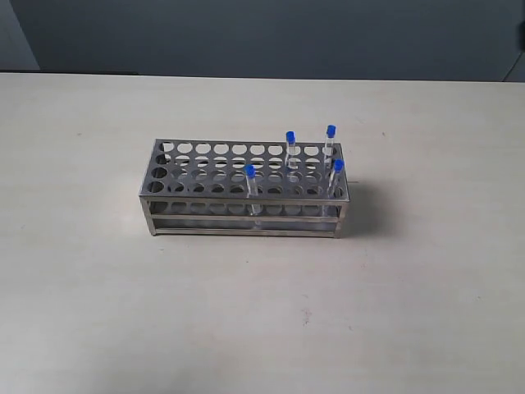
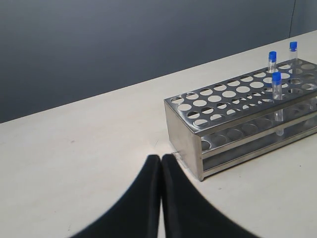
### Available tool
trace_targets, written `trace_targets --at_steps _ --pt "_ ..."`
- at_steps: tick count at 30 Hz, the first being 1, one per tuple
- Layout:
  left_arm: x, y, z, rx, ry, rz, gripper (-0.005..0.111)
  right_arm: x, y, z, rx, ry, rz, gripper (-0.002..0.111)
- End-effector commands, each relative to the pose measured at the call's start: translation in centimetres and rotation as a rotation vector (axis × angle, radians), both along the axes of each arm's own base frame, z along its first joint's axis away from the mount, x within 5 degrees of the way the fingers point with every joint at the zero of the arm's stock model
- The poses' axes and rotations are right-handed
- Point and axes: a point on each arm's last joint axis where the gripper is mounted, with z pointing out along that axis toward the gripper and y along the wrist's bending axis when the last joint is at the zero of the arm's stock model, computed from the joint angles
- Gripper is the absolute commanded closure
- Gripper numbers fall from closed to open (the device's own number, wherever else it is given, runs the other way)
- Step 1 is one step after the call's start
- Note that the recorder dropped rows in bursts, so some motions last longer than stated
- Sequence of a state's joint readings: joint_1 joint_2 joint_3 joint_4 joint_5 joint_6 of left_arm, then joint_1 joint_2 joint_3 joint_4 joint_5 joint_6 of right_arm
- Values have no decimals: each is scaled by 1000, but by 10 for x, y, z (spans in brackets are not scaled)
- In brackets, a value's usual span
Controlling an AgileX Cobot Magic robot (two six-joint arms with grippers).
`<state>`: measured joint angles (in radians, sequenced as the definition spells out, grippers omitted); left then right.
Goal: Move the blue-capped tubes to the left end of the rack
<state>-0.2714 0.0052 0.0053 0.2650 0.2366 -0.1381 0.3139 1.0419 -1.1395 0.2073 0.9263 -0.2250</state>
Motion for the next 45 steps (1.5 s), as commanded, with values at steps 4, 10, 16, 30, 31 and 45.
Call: trace_targets --at_steps 4,10,16,30,31,45 --pt "-1 -1 2 -9 -13 -12 106 35 100 -57 -200 239 331 109" --pt "-1 -1 2 -9 -13 -12 106 35 162 -103 -359 197 499 95" --pt "-1 -1 2 -9 -13 -12 106 41 195 -128 -320 122 529 61" --pt "-1 -1 2 -9 -13 -12 106 65 222 -151 -269 127 476 61" --pt "-1 -1 2 -9 -13 -12 106 66 224 -153 -271 142 472 61" --pt "-1 -1 2 -9 -13 -12 106 81 231 -196 -405 193 439 109"
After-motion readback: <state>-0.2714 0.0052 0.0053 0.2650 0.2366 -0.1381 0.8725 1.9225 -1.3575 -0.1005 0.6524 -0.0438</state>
